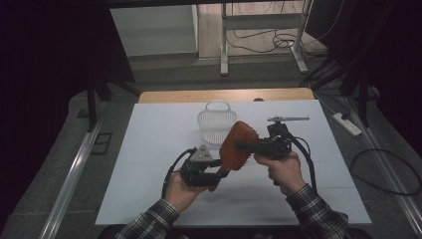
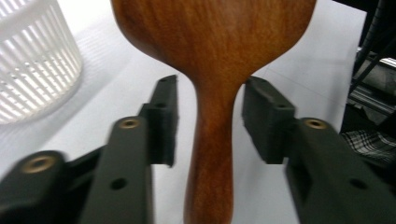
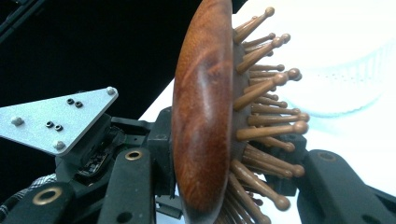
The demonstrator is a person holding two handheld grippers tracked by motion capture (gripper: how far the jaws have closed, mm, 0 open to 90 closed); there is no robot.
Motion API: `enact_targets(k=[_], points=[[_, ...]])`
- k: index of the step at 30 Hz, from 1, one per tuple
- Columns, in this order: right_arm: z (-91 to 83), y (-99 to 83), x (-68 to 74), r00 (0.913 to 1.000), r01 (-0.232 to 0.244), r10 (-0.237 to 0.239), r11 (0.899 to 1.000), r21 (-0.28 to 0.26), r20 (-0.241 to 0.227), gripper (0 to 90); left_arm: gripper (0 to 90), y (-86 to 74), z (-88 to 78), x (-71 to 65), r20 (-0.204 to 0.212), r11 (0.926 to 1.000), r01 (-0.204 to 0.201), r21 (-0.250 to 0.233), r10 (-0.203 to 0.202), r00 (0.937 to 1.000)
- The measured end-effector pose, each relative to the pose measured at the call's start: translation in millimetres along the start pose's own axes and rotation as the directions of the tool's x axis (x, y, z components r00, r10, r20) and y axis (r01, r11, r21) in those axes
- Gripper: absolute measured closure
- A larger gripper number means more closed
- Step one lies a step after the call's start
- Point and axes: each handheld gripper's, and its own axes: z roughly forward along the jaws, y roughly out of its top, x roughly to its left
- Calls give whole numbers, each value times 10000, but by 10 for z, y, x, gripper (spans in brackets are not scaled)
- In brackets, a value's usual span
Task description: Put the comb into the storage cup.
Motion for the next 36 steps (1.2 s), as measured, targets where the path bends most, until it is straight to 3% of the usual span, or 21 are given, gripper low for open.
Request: enact_targets(k=[2, 5, 9, 16, 21, 33, 36], points=[[2, 2, 0, 10000, 39, -39, 10000, -6, 23, 539, 422, -1, 2, 10, 54, 9999, 100, 28, -100, 9999], [-1, 8, -15, 9999, 90, -90, 10000, -7, 95, 540, 381, -11, -13, 37, 30, 9998, 196, 70, -197, 9998], [-23, 34, -37, 9997, 134, -134, 9999, -32, 188, 540, 226, -48, -25, 99, 85, 9984, 475, 307, -477, 9988], [-33, 83, -60, 9995, 143, -139, 9998, -121, 266, 540, 78, -95, -68, 163, 73, 9961, 668, 582, -673, 9977], [-49, 114, -83, 9995, 132, -125, 9996, -259, 283, 540, 31, -148, -113, 191, -157, 9946, 771, 694, -762, 9970], [-74, 167, -150, 9992, 137, -121, 9991, -402, 385, 539, 5, -295, -262, 240, 66, 9949, 927, 408, -931, 9956], [-77, 179, -166, 9993, 105, -88, 9989, -456, 365, 539, 0, -335, -300, 243, -100, 9954, 860, 419, -856, 9963]])
